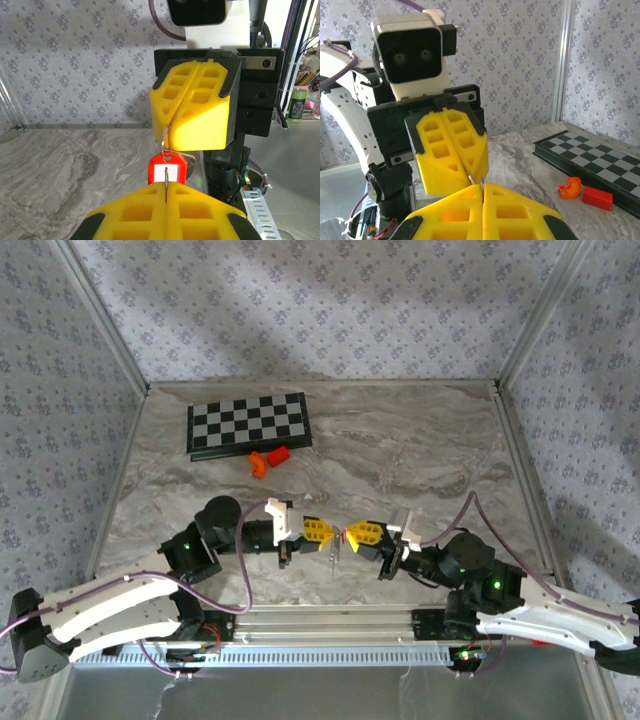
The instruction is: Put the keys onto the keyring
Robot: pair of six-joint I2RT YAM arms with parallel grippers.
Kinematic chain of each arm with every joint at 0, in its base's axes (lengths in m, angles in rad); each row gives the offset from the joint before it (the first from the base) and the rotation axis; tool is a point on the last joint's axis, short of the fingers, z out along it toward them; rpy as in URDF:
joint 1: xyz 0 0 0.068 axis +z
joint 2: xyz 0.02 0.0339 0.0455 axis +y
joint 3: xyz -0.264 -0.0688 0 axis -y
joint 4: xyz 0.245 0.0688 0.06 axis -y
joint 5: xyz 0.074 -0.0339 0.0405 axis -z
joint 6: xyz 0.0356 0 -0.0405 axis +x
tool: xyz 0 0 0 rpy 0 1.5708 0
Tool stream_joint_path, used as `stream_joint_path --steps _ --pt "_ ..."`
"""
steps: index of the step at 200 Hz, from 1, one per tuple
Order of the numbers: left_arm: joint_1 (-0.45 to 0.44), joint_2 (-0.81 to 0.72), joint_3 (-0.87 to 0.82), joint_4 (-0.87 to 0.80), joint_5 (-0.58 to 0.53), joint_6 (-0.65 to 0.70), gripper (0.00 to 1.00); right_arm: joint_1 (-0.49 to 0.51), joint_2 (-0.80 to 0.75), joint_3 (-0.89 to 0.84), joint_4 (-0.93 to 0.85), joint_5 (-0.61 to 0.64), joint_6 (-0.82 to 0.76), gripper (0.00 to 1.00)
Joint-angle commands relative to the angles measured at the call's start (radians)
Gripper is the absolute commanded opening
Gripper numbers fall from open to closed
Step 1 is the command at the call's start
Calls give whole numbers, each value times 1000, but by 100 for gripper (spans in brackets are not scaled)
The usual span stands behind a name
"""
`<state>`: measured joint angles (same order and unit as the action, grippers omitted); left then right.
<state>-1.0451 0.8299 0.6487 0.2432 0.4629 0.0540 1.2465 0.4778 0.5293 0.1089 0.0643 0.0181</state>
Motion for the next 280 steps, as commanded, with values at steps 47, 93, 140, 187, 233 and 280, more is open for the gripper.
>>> stream_joint_path --steps 47,93,140,187,233,280 --pt "33 -33 -4 99 69 -58 0 13 11 38 16 -29 -51 0" --pt "34 -32 -6 106 71 -63 0 13 30 7 116 -27 -54 0" --pt "34 -26 -9 113 71 -69 0 19 27 -14 153 -23 -55 0" --pt "34 -22 -6 114 72 -71 0 21 41 -10 138 -33 -52 0" --pt "33 -22 -6 115 71 -71 0 22 42 -6 117 -29 -49 0" --pt "34 -23 -4 110 72 -69 0 22 41 -11 117 -15 -49 0"
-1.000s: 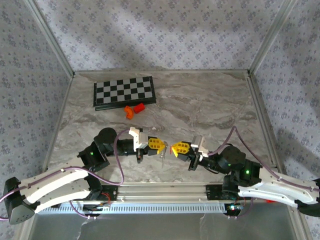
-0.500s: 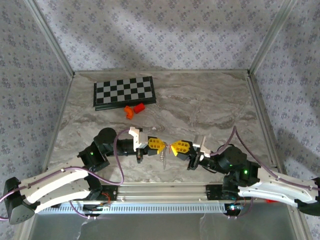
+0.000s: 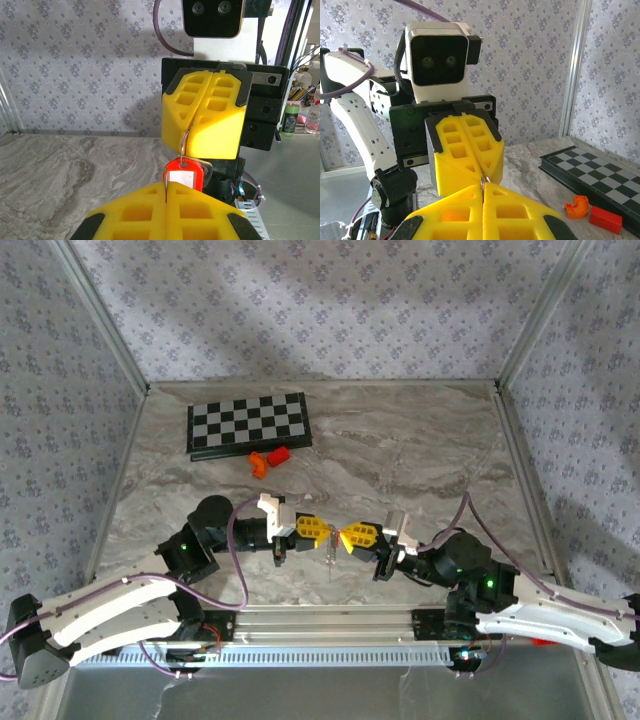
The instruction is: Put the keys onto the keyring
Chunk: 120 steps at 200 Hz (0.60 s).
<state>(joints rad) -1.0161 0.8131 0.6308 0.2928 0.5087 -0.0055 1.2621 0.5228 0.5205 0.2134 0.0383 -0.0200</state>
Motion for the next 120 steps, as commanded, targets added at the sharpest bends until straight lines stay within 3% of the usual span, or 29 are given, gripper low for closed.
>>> stream_joint_path --steps 1,120 --pt "5 -5 14 61 27 -9 0 6 -4 -3 13 12 -11 0" --pt "4 -8 18 57 31 -10 0 6 5 -6 11 35 -12 0"
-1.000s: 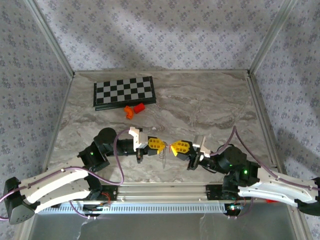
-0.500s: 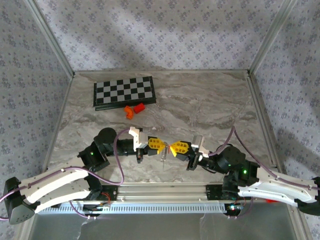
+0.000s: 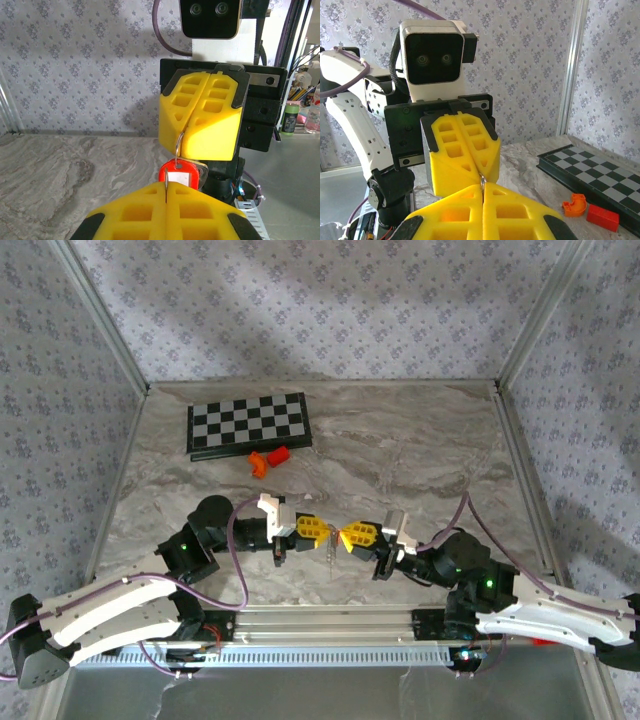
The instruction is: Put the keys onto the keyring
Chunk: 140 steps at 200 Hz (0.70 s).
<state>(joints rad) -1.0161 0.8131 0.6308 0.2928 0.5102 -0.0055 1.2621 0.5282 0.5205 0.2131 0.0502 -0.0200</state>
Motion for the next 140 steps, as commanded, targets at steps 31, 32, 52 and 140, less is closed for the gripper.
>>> stream_joint_path --steps 31,32,52,140 --pt "4 -9 18 57 30 -11 0 5 0 -7 13 24 -12 0" --pt "4 -9 18 56 30 -12 0 6 0 -8 13 24 -12 0" --pt "4 -9 19 54 32 -11 0 6 1 -9 12 27 -12 0" --pt "4 -8 20 54 36 -12 0 4 4 -14 12 35 -17 0"
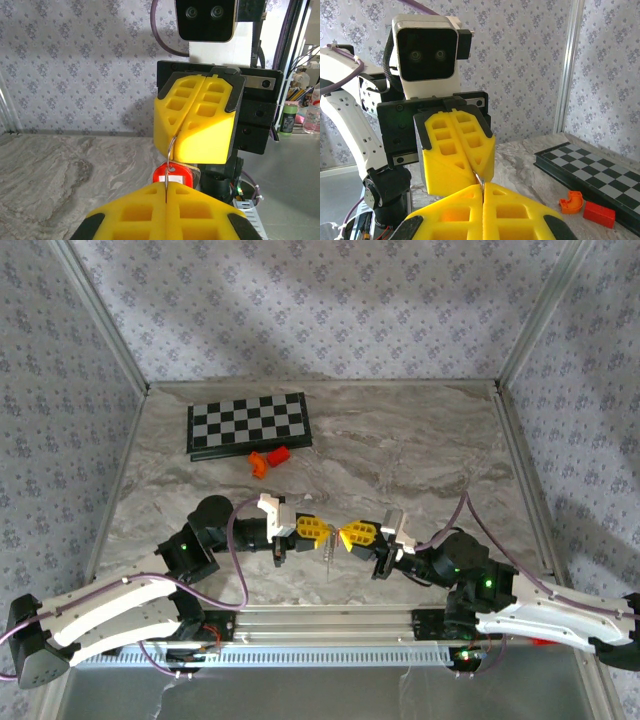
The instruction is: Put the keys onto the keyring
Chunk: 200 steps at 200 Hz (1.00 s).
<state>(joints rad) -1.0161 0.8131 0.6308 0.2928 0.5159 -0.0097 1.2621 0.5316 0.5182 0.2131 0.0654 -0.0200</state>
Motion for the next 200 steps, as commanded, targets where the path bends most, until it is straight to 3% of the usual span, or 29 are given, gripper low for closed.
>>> stream_joint_path --steps 1,200 --pt "4 -9 19 54 30 -8 0 4 1 -12 12 20 -17 0" --pt "4 -16 32 27 32 -3 0 -5 -15 -18 17 3 -20 0"
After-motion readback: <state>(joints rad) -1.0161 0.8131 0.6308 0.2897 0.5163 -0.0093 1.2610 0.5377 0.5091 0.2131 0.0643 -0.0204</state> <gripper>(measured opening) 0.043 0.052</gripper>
